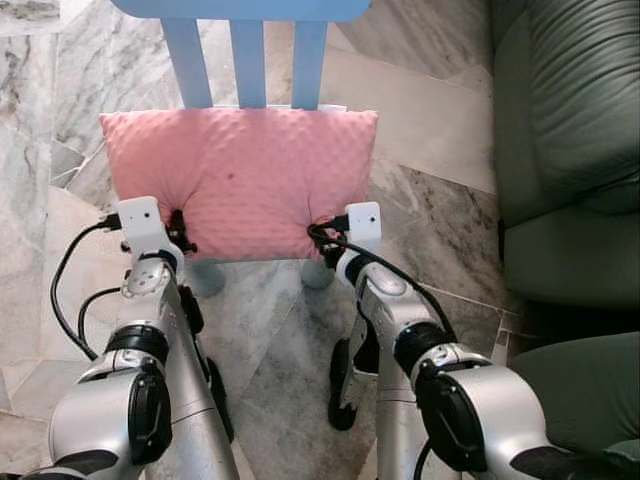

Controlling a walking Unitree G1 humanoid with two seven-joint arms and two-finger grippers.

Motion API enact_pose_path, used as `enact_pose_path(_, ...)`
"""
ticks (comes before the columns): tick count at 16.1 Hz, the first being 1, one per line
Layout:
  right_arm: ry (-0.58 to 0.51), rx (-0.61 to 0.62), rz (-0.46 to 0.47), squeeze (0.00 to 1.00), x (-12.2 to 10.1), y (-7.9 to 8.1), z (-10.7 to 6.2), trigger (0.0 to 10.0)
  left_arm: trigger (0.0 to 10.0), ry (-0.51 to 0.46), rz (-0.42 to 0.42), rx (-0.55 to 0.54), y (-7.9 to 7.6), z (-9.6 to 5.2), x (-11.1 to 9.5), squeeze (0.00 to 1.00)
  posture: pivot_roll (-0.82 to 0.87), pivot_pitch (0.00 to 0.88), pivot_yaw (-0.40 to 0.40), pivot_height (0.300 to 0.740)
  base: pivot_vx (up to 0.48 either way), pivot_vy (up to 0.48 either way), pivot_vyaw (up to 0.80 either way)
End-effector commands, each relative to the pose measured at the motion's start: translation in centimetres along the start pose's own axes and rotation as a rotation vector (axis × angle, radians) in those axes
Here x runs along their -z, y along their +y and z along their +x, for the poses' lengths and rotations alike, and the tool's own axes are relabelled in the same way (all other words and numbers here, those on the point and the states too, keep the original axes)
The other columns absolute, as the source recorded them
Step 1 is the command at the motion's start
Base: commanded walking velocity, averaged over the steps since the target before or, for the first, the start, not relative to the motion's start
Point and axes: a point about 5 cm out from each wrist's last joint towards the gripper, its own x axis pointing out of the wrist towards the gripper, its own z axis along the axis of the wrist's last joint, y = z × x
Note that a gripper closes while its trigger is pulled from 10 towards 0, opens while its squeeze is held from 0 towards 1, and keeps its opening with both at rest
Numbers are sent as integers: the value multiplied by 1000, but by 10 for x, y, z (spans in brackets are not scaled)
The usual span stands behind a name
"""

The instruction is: Move the pillow to the sofa

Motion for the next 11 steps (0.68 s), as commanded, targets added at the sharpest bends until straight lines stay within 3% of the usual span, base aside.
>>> enact_pose_path(1,118,2,22,0,27,1,-7,0,0,190,0,27,-8,-13,43,0,166,433,-160,489,0,0,0)
enact_pose_path(6,110,-11,-27,0,17,-4,-4,0,0,186,-30,27,-12,-8,34,0,146,377,-172,489,0,0,0)
enact_pose_path(8,111,-3,-38,0,15,-9,-5,0,0,209,-94,19,-14,-8,36,0,139,351,-183,489,0,0,0)
enact_pose_path(9,113,-5,-42,0,15,-11,-5,0,0,211,-167,29,-18,-8,35,0,140,332,-190,489,0,0,0)
enact_pose_path(11,112,-26,-71,0,11,-13,-5,0,0,195,-183,87,-28,-4,26,0,139,285,-196,489,0,0,0)
